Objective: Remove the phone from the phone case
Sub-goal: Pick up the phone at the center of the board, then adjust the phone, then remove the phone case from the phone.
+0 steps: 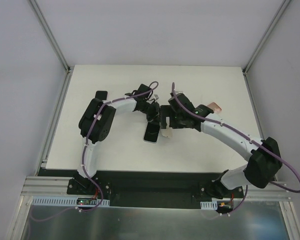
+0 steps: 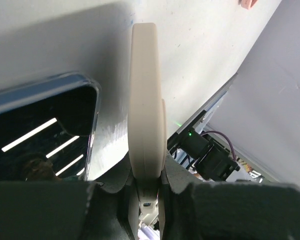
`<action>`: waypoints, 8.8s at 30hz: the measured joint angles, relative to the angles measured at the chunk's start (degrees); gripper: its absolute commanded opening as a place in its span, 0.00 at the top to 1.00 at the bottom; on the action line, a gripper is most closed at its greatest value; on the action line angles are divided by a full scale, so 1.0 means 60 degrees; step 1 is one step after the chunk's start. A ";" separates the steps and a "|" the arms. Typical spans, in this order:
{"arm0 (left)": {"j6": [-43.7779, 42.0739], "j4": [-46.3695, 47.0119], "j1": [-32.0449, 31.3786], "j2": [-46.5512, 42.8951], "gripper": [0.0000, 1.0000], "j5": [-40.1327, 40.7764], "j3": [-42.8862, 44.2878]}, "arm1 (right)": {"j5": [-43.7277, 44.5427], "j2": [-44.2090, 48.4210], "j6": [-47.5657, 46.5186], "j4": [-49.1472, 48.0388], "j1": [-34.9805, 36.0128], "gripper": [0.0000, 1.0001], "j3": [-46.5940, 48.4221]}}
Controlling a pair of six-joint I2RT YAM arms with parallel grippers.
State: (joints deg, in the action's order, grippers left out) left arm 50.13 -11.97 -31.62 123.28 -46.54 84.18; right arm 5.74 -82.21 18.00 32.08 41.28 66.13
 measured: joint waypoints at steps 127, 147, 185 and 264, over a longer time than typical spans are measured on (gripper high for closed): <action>0.7067 1.2163 0.1406 -0.3191 1.00 -0.2025 -0.3741 | -0.7519 0.1636 0.6211 -0.9562 -0.3133 0.80 -0.3770; 0.7490 1.2783 0.1341 -0.3191 1.00 -0.2401 -0.3880 | -0.3340 0.3104 0.1876 -0.2229 -0.1840 0.73 -0.0980; 0.7213 1.2335 0.1413 -0.3534 1.00 -0.2415 -0.3996 | -0.2685 0.3570 0.1559 -0.2149 -0.1089 0.69 -0.1093; 0.6510 1.1446 0.1526 -0.3716 1.00 -0.2426 -0.3996 | -0.1690 0.3067 0.1548 -0.2459 -0.0772 0.73 -0.0845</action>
State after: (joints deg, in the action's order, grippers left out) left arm 89.19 56.71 -22.46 100.99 -61.10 60.20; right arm -4.40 -63.81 27.29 17.32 36.64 61.06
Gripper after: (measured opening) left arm 0.115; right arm 0.269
